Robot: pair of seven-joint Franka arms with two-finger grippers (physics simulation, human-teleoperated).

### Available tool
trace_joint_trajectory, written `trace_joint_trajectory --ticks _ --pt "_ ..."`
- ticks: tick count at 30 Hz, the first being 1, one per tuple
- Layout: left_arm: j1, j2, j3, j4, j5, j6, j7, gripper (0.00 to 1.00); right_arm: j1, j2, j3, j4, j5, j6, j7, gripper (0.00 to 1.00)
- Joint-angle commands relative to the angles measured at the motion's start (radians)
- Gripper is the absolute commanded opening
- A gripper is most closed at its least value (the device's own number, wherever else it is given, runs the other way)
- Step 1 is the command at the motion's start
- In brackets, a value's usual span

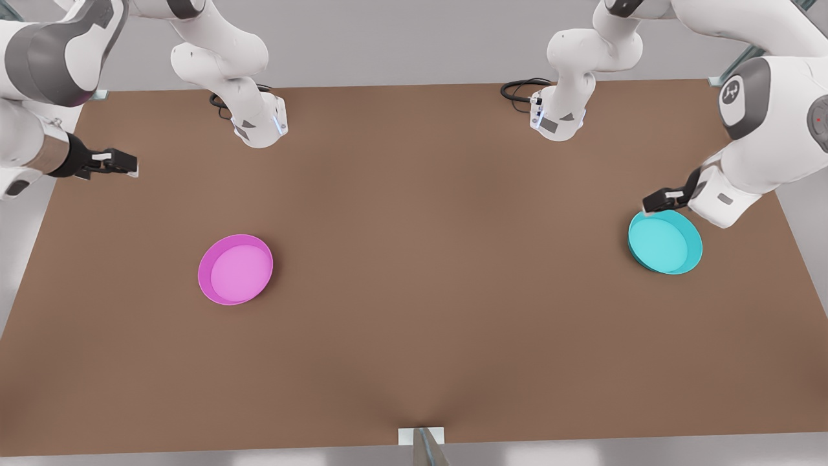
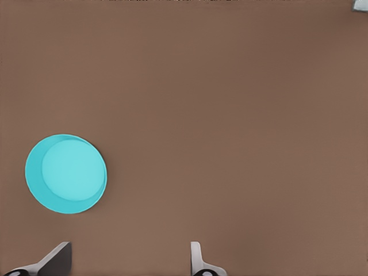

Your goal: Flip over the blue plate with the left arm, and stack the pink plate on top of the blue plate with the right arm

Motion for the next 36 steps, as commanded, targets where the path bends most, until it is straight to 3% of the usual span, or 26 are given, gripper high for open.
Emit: trace_joint_trajectory --ticks 1,2,4,6,10,17,25,33,34,35,36 --pt "0.000 -0.001 0.003 -0.001 0.005 0.020 -0.052 1.00 -0.001 0.003 -0.001 0.000 -0.010 0.090 -0.060 1.00" --pt "0.006 0.005 0.012 -0.024 0.008 0.023 -0.063 1.00 -0.001 0.003 -0.001 0.000 -0.010 0.090 -0.060 1.00" --pt "0.013 0.046 0.188 -0.260 -0.101 0.232 0.089 1.00 -0.001 0.004 -0.001 -0.002 -0.010 0.090 -0.057 1.00" --pt "0.086 0.161 0.342 -0.372 -0.307 0.443 0.769 1.00 -0.003 0.012 -0.001 -0.003 -0.010 0.090 -0.063 1.00" --pt "0.307 0.322 0.344 -0.383 -0.407 0.498 1.518 1.00 -0.004 0.017 -0.004 -0.012 -0.012 0.081 -0.060 1.00" --pt "0.417 0.448 0.344 -0.340 -0.433 0.560 1.822 1.00 -0.003 0.017 -0.004 -0.029 -0.015 0.079 -0.060 1.00" --pt "0.424 0.512 0.344 -0.352 -0.447 0.563 1.703 1.00 -0.004 0.014 -0.004 -0.078 -0.026 0.084 -0.060 1.00" --pt "0.433 0.542 0.344 -0.354 -0.452 0.560 1.310 1.00 -0.004 0.018 -0.004 -0.094 -0.026 0.081 -0.055 1.00" --pt "0.433 0.543 0.342 -0.352 -0.452 0.560 1.282 0.91 -0.004 0.024 -0.004 -0.094 -0.026 0.081 -0.055 1.00" --pt "0.433 0.545 0.342 -0.352 -0.452 0.558 1.278 0.73 -0.004 0.024 -0.004 -0.094 -0.026 0.082 -0.057 1.00" --pt "0.433 0.549 0.342 -0.351 -0.452 0.558 1.278 0.73 -0.004 0.026 -0.004 -0.094 -0.027 0.085 -0.057 1.00"
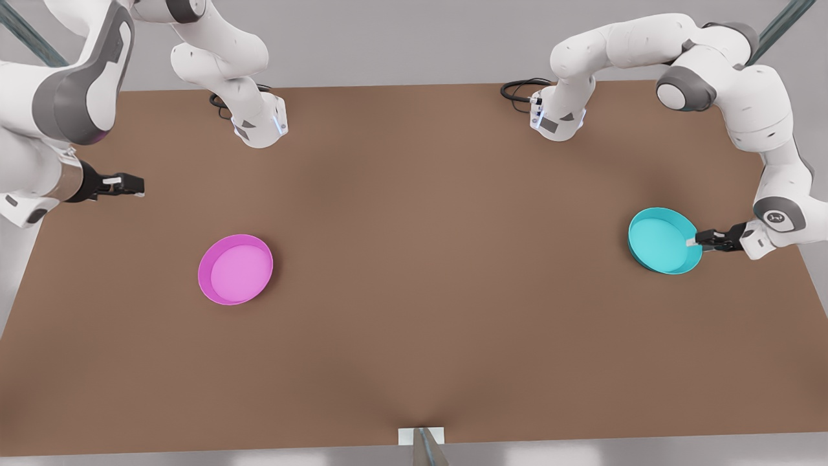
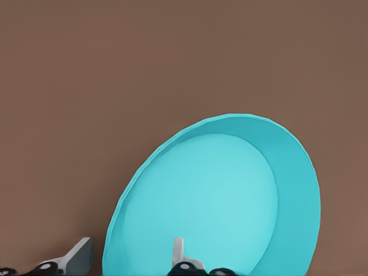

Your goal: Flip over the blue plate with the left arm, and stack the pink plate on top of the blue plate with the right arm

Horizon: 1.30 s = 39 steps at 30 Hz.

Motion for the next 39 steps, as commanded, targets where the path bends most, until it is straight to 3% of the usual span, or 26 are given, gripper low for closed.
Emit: trace_joint_trajectory --ticks 1,5,7,18,20,23,32,34,39 --pt "0.000 0.002 0.000 0.006 0.000 0.003 0.032 0.73 0.000 0.001 -0.001 0.000 0.001 0.003 -0.004 1.00" --pt "0.002 0.015 -0.005 0.007 -0.003 0.004 0.018 0.73 0.000 0.008 -0.001 0.002 0.001 0.005 -0.005 1.00" --pt "0.002 0.017 -0.005 0.007 -0.003 0.004 0.017 0.60 0.000 0.012 -0.001 0.003 0.001 0.006 -0.007 1.00" --pt "0.002 0.037 -0.008 0.009 -0.003 0.035 -0.025 0.58 0.000 0.020 -0.001 0.003 0.001 0.011 -0.016 1.00" --pt "0.002 0.037 -0.008 0.009 -0.002 0.035 -0.025 0.47 0.000 0.023 -0.001 0.003 0.001 0.012 -0.017 1.00" --pt "0.002 0.037 -0.008 0.022 0.000 0.032 -0.025 0.38 0.000 0.024 -0.003 0.003 0.001 0.012 -0.017 1.00" --pt "0.000 0.051 -0.008 0.022 0.000 0.035 -0.028 0.35 0.000 0.027 -0.004 0.005 0.002 0.015 -0.019 1.00" --pt "0.000 0.049 -0.008 0.022 0.000 0.033 -0.031 0.23 0.000 0.027 -0.004 0.005 0.001 0.020 -0.019 1.00" --pt "-0.005 0.037 -0.008 0.022 0.008 0.033 -0.115 0.21 0.000 0.029 -0.006 0.005 0.002 0.020 -0.019 1.00"
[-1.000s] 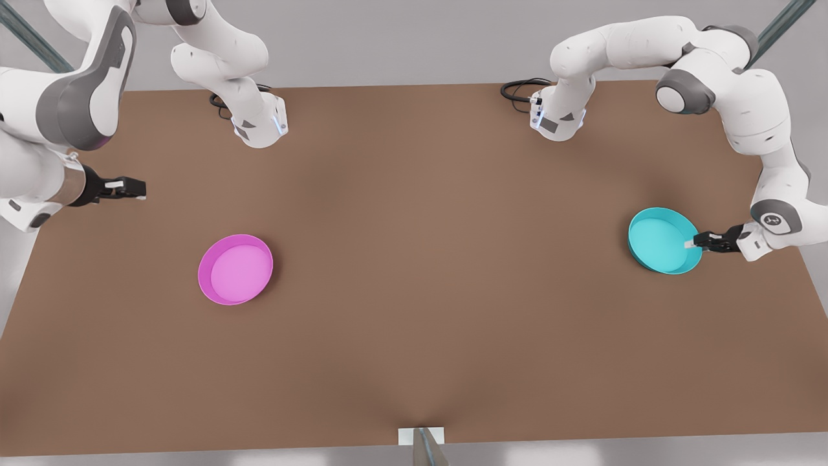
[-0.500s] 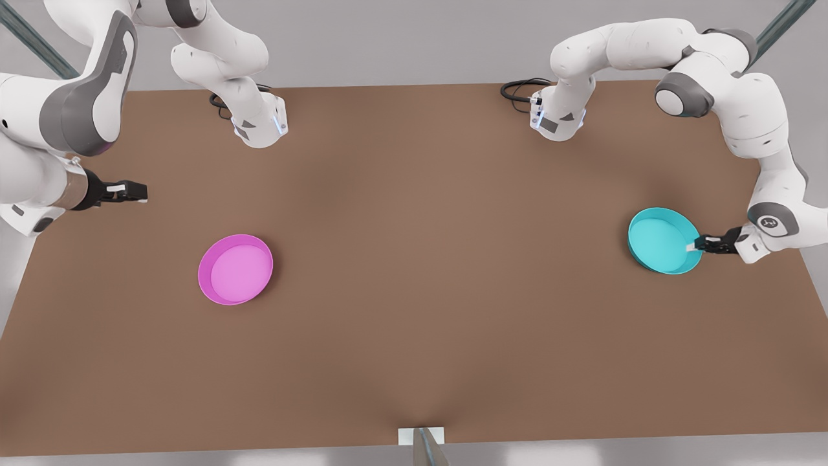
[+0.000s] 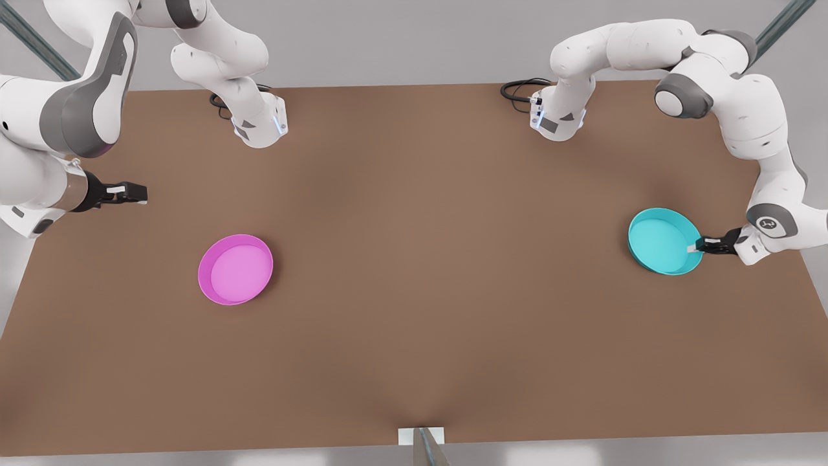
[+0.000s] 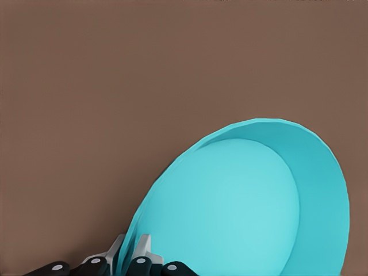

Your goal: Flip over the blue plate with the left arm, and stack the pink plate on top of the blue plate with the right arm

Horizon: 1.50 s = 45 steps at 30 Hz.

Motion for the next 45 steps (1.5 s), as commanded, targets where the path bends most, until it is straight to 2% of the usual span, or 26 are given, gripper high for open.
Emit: trace_joint_trajectory --ticks 1,4,8,12,13,17,19,21,22,23,25,27,28,29,30,32,33,36,38,42,45 --pt "-0.008 -0.020 0.000 0.000 0.008 -0.006 -0.081 0.21 0.000 -0.001 -0.002 0.000 0.001 0.001 -0.003 1.00" --pt "-0.037 -0.070 -0.001 -0.001 0.006 -0.019 -0.098 0.21 0.000 -0.001 -0.003 0.000 0.001 0.003 -0.003 1.00" --pt "-0.149 -0.213 0.000 -0.003 0.068 -0.068 -0.290 0.21 0.000 0.004 -0.003 0.000 0.002 0.003 -0.003 1.00" --pt "-0.445 -0.434 0.000 0.000 0.310 -0.065 -0.808 0.21 0.000 0.008 -0.003 0.000 0.004 0.003 -0.003 1.00" --pt "-0.508 -0.449 0.000 0.007 0.362 -0.054 -0.928 0.21 0.000 0.008 -0.003 -0.001 0.004 0.012 -0.003 1.00" --pt "-0.680 -0.348 0.000 0.296 0.486 -0.141 -1.287 0.21 0.000 0.007 -0.003 -0.001 0.002 0.015 -0.003 1.00" --pt "-0.762 -0.298 0.002 0.365 0.612 -0.135 -1.492 0.21 0.000 0.004 -0.003 -0.003 0.002 0.015 -0.003 1.00" --pt "-0.913 -0.221 0.026 0.419 0.759 -0.152 -1.658 0.21 0.000 -0.004 -0.002 -0.003 0.007 0.004 0.003 1.00" --pt "-1.064 -0.167 0.182 0.435 0.764 -0.164 -1.687 0.21 0.000 -0.006 -0.002 -0.003 0.012 0.001 0.000 1.00" --pt "-1.256 -0.083 0.405 0.448 0.740 -0.166 -1.683 0.21 0.001 -0.010 -0.002 0.000 0.016 -0.012 0.001 1.00" --pt "-1.474 0.069 0.617 0.451 0.736 -0.151 -1.787 0.21 0.001 -0.013 0.003 0.002 0.022 -0.022 0.000 1.00" --pt "-1.612 0.138 0.718 0.450 0.741 -0.129 -1.887 0.21 0.003 -0.012 0.005 -0.003 0.022 -0.043 0.000 1.00" --pt "-1.671 0.141 0.721 0.448 0.752 -0.135 -1.980 0.21 0.001 -0.009 0.005 -0.004 0.022 -0.054 0.000 1.00" --pt "-1.718 0.143 0.718 0.439 0.848 -0.141 -2.069 0.21 0.003 -0.006 0.005 -0.003 0.022 -0.065 -0.002 1.00" --pt "-1.727 0.146 0.666 0.436 1.009 -0.146 -2.204 0.21 0.001 -0.003 0.005 -0.004 0.022 -0.072 0.000 1.00" --pt "-1.730 0.205 0.595 0.435 1.097 -0.267 -2.325 0.21 0.001 0.001 0.005 -0.003 0.022 -0.085 0.000 1.00" --pt "-1.747 0.252 0.552 0.435 1.150 -0.308 -2.505 0.21 0.001 0.002 0.005 -0.004 0.022 -0.092 0.000 1.00" --pt "-1.772 0.218 0.370 0.294 1.371 -0.345 -2.902 0.21 0.000 0.008 0.005 -0.013 0.022 -0.094 0.000 1.00" --pt "-1.755 0.212 0.241 0.281 1.525 -0.379 -3.154 0.21 -0.003 0.017 0.005 -0.018 0.022 -0.094 0.001 1.00" --pt "-1.732 0.232 0.169 0.272 1.609 -0.411 -3.320 0.21 -0.005 0.024 0.003 -0.018 0.022 -0.094 0.001 1.00" --pt "-1.675 0.229 0.039 0.244 1.698 -0.459 -3.383 0.21 -0.005 0.033 0.003 -0.020 0.022 -0.094 0.001 1.00"
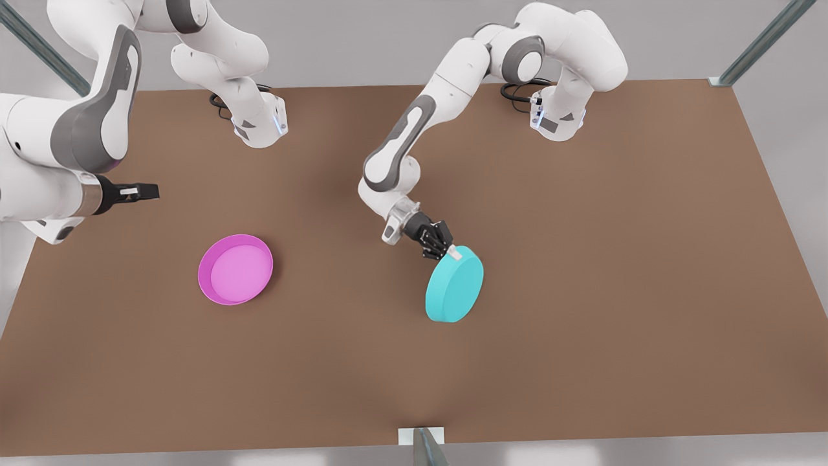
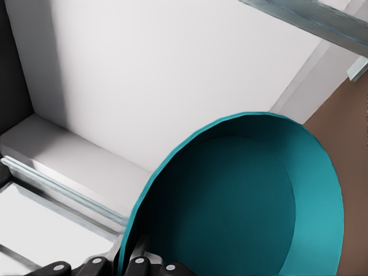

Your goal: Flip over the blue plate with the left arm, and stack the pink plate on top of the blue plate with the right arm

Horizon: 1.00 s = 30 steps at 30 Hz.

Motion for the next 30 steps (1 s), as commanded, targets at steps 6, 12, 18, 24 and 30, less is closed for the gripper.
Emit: trace_joint_trajectory --ticks 6,12,18,24,30 --pt "0.012 0.039 -0.060 -0.018 0.077 -0.069 -1.147 0.21 -0.004 0.008 -0.001 0.000 0.002 -0.006 0.002 1.00" --pt "0.016 0.048 -0.097 -0.018 0.075 -0.099 -1.106 0.78 -0.011 0.011 -0.003 -0.006 0.003 -0.004 0.000 1.00" --pt "0.032 0.059 -0.244 0.069 0.067 -0.143 -1.069 1.00 -0.015 0.019 -0.003 -0.006 0.005 -0.003 0.000 1.00" --pt "0.062 -0.024 -0.575 0.456 -0.382 -0.178 -1.049 1.00 -0.061 0.024 -0.003 -0.256 0.008 0.384 -0.009 1.00" --pt "0.798 -0.624 -0.620 0.543 -1.121 -0.404 -0.008 1.00 -0.070 0.099 -0.003 -0.503 0.097 0.928 -0.003 1.00"
